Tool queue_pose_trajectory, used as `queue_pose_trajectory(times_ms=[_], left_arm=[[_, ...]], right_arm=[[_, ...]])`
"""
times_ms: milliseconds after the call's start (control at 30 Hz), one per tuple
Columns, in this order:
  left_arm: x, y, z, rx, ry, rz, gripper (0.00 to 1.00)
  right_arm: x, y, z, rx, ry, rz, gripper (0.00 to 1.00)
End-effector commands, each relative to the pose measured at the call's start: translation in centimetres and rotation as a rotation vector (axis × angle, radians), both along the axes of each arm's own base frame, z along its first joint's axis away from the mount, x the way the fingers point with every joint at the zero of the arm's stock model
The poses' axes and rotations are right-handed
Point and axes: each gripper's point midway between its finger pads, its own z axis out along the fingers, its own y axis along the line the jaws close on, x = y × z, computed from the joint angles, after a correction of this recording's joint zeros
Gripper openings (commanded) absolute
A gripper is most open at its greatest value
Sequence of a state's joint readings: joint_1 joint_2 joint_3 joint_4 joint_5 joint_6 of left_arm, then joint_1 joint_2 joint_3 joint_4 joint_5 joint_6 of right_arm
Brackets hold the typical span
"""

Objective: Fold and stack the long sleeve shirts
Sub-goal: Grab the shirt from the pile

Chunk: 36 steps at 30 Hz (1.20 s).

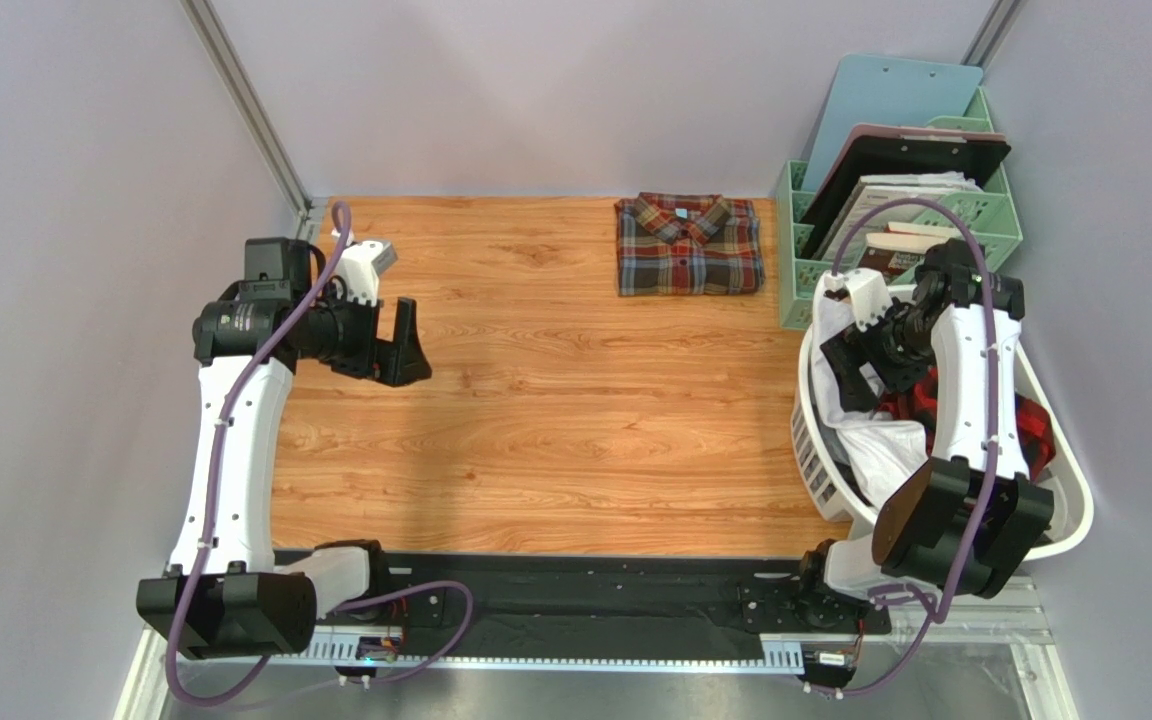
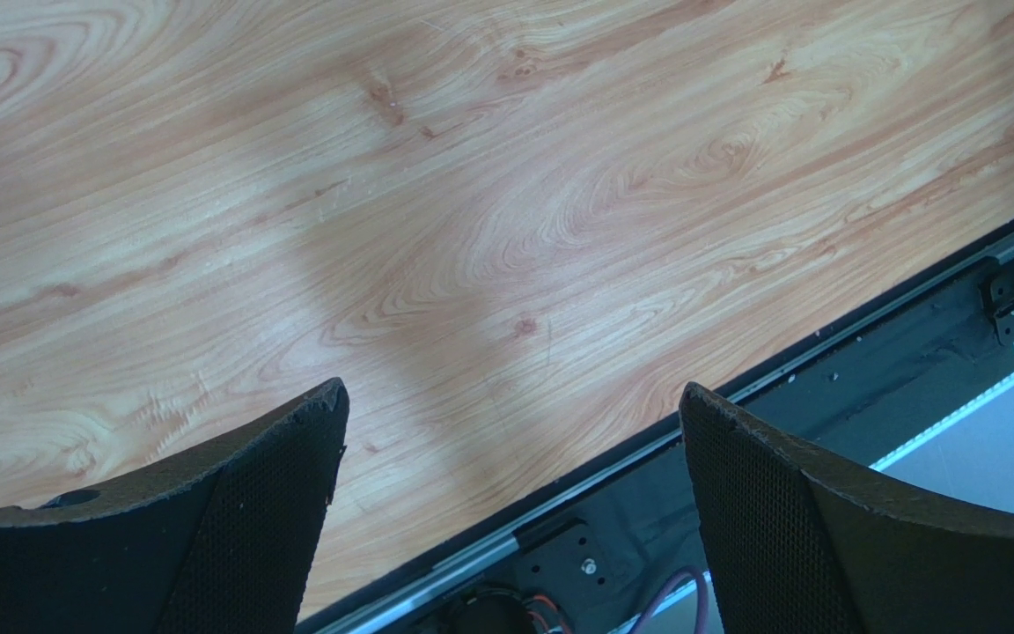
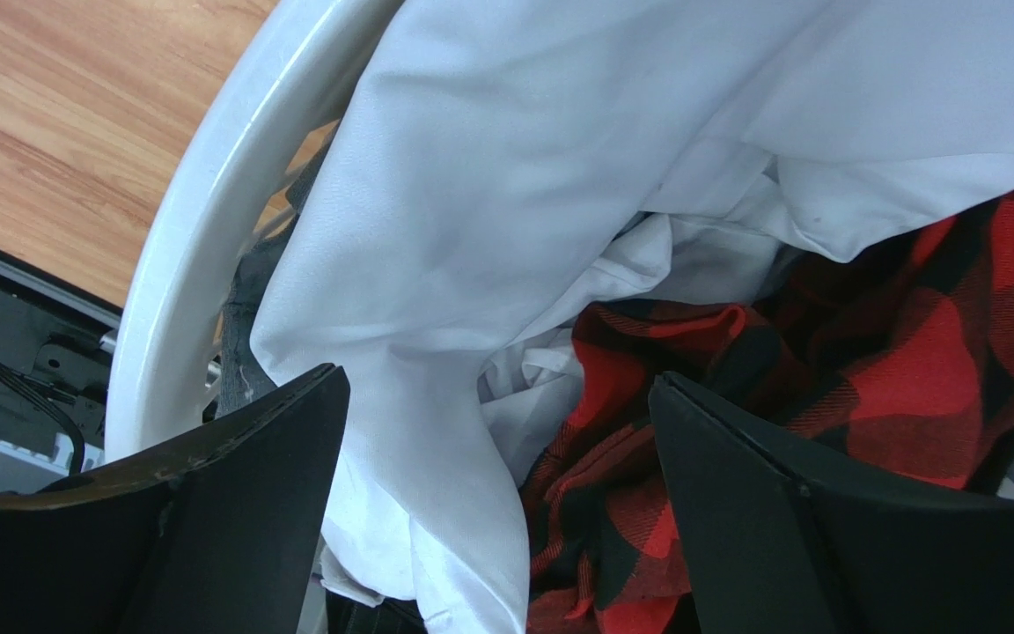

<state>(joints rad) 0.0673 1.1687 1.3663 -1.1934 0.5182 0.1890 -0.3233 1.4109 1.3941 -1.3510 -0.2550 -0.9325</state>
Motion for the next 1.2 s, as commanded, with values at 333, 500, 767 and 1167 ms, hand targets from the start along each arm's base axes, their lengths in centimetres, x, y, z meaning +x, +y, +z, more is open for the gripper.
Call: queue_pose_trajectory(times_ms=[333, 500, 767, 1167], left_arm=[[-0.7, -0.1, 0.4, 0.005, -0.034, -0.031, 0.99], [-0.6, -0.4, 0.0, -0.015, -0.024, -0.032, 0.99], [-0.5, -0.4, 0.2, -0.014, -0.04, -0.028, 0.99], [1.3, -0.1, 1.7, -0.001, -0.082, -0.019, 0.99]], right_arm=[[-11.8, 3.2, -3.3, 0.095, 0.384, 0.076, 0.98], [-11.6, 2.4, -3.5, 0.057, 0.38, 0.072, 0.88], [-8.4, 0.5, 0.6, 0.011, 0.254, 0.025, 0.25], [-3.0, 3.2, 11.7, 0.122, -0.219, -0.079, 0.0]])
